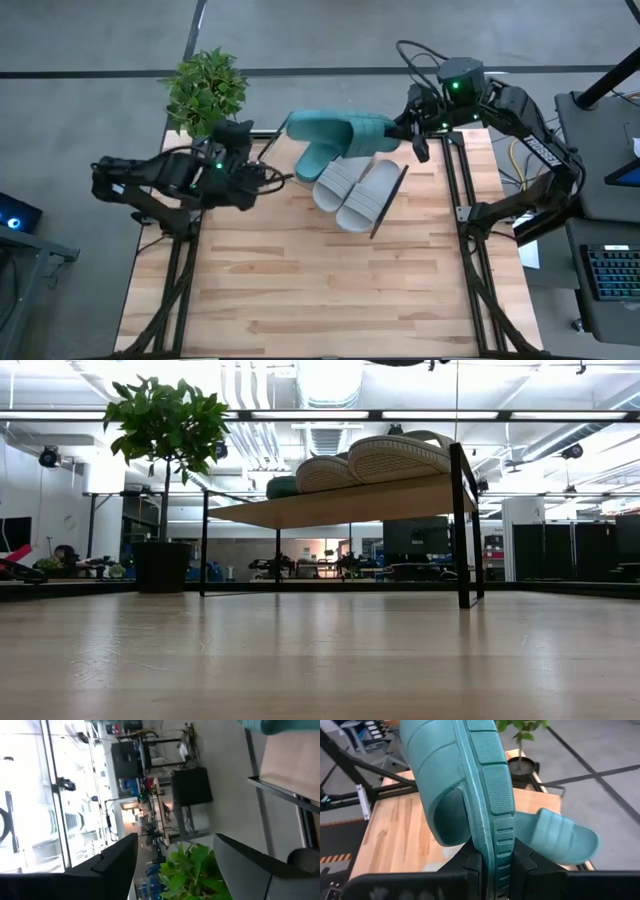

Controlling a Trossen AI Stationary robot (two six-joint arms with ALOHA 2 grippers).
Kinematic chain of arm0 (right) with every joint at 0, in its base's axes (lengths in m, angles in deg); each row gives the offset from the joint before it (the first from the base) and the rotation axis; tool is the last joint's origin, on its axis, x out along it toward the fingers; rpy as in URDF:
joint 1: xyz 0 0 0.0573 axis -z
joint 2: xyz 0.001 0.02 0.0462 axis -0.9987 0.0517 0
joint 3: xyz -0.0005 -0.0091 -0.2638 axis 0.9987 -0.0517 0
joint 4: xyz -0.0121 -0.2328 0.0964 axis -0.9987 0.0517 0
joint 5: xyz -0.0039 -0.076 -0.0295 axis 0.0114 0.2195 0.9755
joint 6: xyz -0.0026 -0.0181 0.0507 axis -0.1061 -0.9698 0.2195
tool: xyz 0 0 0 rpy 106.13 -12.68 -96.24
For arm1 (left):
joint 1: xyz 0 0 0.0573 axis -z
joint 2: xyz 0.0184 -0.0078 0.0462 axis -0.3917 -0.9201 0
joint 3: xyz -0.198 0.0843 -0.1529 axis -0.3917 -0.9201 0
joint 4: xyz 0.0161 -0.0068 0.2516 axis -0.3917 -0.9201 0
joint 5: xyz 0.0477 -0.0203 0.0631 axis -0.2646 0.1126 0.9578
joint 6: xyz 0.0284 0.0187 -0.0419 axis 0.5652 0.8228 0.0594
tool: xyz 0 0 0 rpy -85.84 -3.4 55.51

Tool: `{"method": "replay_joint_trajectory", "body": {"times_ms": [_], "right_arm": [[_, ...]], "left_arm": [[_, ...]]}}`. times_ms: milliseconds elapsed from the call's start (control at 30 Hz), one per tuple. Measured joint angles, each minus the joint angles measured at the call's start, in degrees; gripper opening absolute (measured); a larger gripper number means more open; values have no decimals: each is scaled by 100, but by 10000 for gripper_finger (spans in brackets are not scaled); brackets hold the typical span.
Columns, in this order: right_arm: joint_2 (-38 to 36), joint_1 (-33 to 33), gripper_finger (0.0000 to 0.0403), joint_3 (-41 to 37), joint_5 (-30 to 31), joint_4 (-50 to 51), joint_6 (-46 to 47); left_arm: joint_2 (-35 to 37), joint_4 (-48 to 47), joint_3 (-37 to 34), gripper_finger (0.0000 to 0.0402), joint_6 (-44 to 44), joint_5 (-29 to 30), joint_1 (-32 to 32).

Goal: Pick and place slides into the shelf
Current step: Put the green slide on the shelf

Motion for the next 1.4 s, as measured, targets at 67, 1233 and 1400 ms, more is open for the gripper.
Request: {"method": "replay_joint_trajectory", "body": {"times_ms": [67, 1233, 1400], "right_arm": [[-36, 93, 35, 0, 4, 6, 18], [-98, 191, 35, -2, -1218, 229, 626], [-98, 193, 35, -2, -1207, 197, 676]], "left_arm": [[47, 234, -145, 244, 197, 55, 117], [881, 8755, -3093, 244, 8110, -1669, 139], [876, 9949, -3414, 244, 8799, -1957, -105]]}}
